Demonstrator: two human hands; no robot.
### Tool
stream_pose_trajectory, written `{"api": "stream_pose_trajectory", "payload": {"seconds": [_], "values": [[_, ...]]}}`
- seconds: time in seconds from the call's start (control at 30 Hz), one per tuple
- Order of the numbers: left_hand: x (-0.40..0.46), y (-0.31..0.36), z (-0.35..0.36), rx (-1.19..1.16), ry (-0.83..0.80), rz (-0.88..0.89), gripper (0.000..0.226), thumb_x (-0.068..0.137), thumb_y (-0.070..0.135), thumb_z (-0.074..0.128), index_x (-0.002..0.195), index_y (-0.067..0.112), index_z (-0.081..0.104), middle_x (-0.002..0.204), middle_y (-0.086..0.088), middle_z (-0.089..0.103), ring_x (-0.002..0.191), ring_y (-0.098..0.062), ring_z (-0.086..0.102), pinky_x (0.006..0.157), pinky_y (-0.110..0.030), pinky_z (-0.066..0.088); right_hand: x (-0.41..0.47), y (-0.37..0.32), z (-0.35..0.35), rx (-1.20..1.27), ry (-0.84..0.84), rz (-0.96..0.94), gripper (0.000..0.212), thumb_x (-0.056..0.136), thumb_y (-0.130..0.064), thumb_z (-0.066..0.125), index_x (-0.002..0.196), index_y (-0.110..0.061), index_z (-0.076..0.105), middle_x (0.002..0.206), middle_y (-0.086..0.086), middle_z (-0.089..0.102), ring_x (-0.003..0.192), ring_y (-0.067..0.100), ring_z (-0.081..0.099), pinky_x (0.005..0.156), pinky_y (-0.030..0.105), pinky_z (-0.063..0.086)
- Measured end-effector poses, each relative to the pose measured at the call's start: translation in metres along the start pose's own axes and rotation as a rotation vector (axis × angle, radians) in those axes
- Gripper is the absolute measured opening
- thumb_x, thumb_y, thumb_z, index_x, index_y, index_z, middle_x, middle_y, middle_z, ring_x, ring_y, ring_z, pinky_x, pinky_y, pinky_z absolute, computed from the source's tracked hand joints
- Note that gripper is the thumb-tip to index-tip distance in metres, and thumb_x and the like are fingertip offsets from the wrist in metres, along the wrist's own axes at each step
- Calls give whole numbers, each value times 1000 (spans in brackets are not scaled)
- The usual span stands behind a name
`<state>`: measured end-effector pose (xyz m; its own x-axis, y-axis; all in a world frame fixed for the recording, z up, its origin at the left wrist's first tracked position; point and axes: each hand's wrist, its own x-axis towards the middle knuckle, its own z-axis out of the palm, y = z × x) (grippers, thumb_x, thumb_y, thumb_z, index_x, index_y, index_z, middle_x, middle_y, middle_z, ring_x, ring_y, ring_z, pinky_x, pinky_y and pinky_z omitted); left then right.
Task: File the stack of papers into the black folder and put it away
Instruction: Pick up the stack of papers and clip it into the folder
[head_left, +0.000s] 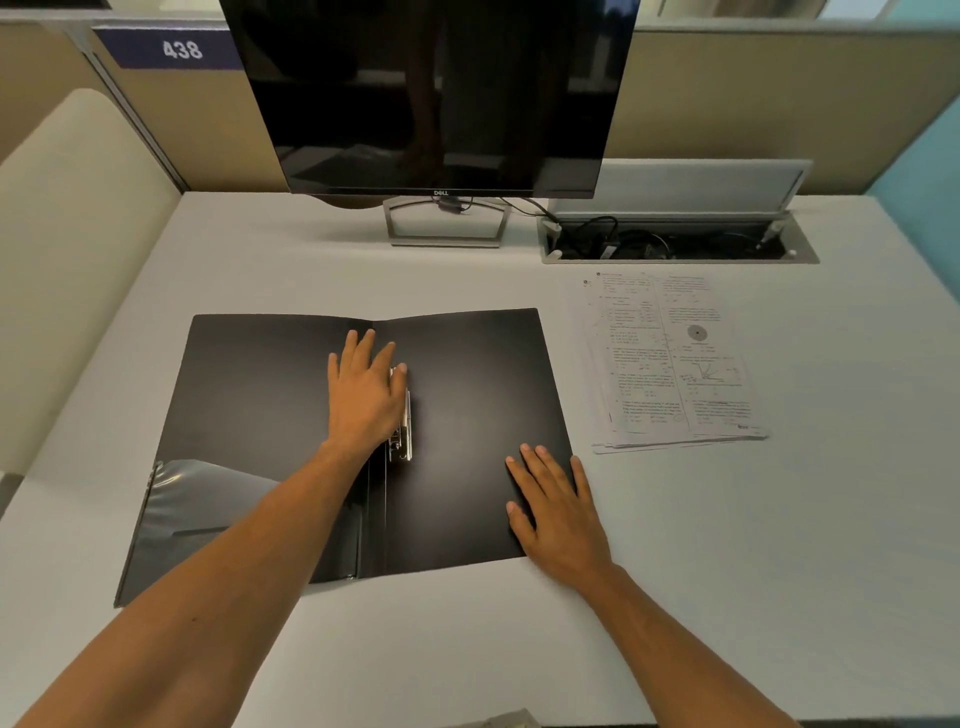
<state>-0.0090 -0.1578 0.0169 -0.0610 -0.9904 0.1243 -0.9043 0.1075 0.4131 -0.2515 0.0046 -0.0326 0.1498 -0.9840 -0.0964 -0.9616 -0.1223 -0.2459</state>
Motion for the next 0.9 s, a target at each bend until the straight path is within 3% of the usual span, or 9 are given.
{"api": "stream_pose_trajectory", "payload": {"seconds": [0.1, 0.3, 0.57, 0.7, 0.9], "values": [[-6, 23, 4, -24, 66, 10, 48, 97, 37, 40, 137, 11, 46, 154, -12, 29, 146, -26, 11, 118, -49, 9, 0, 6, -6, 119, 53, -26, 60, 96, -55, 14, 150, -29, 17, 158, -8, 16, 145, 7, 4, 119, 38, -2], [-26, 83, 29, -94, 74, -6, 51, 97, 41, 43, 135, 7, 47, 152, -14, 31, 145, -28, 14, 117, -47, 13, -4, 56, -38, 318, 266, 34, 57, 97, -53, 25, 149, -32, 15, 157, -11, 14, 145, 6, 5, 117, 29, 1], [-50, 170, 72, -191, -41, -32, 54, 95, 39, 48, 136, 4, 46, 145, -16, 42, 136, -29, 33, 111, -39, 27, -11, 174, -73, 325, 383, 268, 60, 95, -45, 36, 145, -12, 32, 152, 6, 32, 142, 19, 26, 117, 37, 15], [-57, 210, 91, -252, -131, -109, 57, 94, 41, 50, 139, 8, 39, 147, -12, 37, 135, -28, 34, 111, -40, 31, -8, 213, -83, 234, 330, 295, 64, 94, -46, 31, 147, -10, 27, 155, 8, 25, 144, 21, 18, 118, 40, 10], [-64, 251, 111, -242, -280, -226, 70, 94, 42, 49, 148, 10, 18, 157, -12, 18, 143, -28, 18, 116, -43, 23, -6, 242, -76, 113, 113, 289, 66, 97, -50, 26, 150, -13, 13, 159, 4, 8, 146, 16, 1, 119, 39, -2]]}}
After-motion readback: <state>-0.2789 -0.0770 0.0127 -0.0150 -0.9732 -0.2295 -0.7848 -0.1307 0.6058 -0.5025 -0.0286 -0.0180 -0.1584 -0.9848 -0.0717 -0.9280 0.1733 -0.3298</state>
